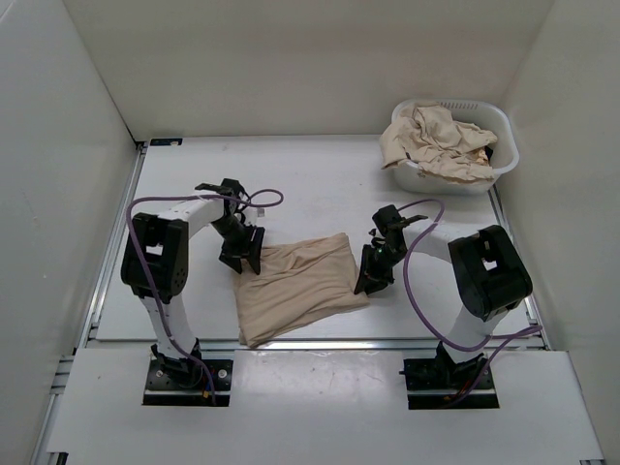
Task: Fold and stack the trousers
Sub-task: Fold the trousers
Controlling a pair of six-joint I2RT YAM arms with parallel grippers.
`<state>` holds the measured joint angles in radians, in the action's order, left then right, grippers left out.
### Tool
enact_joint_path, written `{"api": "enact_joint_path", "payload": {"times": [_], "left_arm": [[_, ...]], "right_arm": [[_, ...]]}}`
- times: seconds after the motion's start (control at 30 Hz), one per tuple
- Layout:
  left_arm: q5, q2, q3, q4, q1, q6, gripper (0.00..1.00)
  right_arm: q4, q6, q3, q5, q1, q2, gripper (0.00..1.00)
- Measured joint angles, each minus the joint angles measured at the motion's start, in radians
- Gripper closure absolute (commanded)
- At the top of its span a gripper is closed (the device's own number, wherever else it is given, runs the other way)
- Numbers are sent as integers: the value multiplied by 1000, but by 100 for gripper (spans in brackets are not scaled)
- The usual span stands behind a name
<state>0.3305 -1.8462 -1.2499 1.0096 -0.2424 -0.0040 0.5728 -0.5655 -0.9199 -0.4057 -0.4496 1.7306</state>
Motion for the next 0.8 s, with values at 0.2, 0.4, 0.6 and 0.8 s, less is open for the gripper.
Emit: {"api": "enact_joint_path", "payload": {"times": [0.2,0.4,0.6,0.8], "left_arm": [[20,-36,9,4,0,-1,86],[16,-6,-37,34,17,0,86],[-34,72,-68,32,88,0,86],[-108,49,-13,-11,106,0,78]], "right_arm": [[0,0,0,0,0,3,81],[-6,-4,16,-12,0,5,100],[-15,-6,40,-50,-8,5,100],[-26,-4,31,-62,-55,10,98]]}}
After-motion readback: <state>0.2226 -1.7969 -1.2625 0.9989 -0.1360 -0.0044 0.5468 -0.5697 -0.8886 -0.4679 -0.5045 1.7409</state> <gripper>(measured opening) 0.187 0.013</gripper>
